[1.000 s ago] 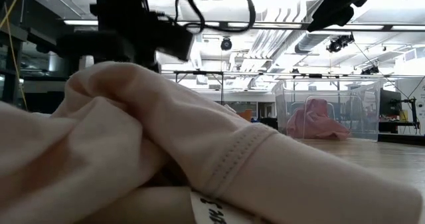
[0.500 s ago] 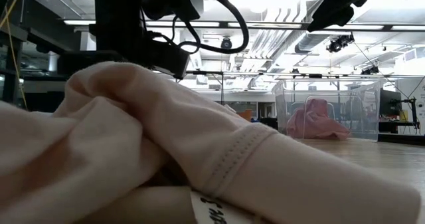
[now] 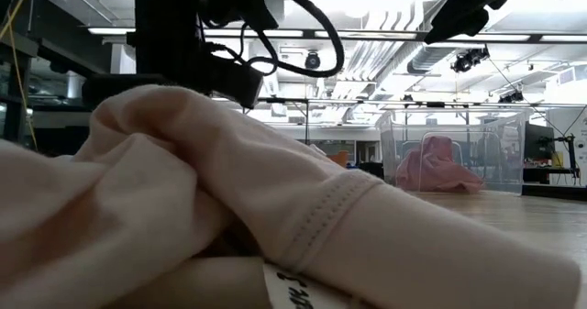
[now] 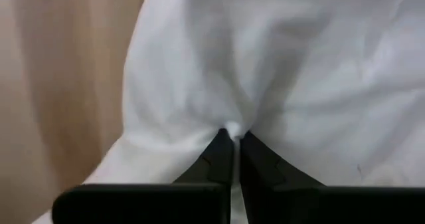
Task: Pick & Place Cloths
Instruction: Adjust the white underwear on the table
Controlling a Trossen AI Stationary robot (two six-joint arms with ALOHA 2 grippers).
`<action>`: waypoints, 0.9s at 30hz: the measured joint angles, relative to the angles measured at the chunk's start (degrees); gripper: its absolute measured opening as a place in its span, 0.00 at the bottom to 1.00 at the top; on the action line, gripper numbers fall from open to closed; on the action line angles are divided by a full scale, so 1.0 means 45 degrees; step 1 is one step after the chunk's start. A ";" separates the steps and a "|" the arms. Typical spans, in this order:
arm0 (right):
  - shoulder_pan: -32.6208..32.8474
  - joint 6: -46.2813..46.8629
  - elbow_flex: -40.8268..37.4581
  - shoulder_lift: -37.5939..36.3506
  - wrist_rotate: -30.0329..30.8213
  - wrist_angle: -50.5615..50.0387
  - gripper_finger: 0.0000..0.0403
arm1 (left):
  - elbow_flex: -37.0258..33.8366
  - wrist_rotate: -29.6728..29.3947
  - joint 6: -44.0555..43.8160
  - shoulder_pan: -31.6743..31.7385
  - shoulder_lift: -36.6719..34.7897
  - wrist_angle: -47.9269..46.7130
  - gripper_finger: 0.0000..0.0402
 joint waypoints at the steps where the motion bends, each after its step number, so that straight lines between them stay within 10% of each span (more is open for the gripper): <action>1: 0.0000 0.0000 0.0000 0.0000 0.0000 0.0000 0.59 | 0.0218 -0.0092 -0.0004 0.0000 0.0004 -0.0310 0.01; 27: 0.0000 -0.0004 0.0000 0.0005 -0.0044 0.0005 0.59 | 0.7200 -0.2022 0.1681 -0.0005 -0.0044 -0.4382 0.03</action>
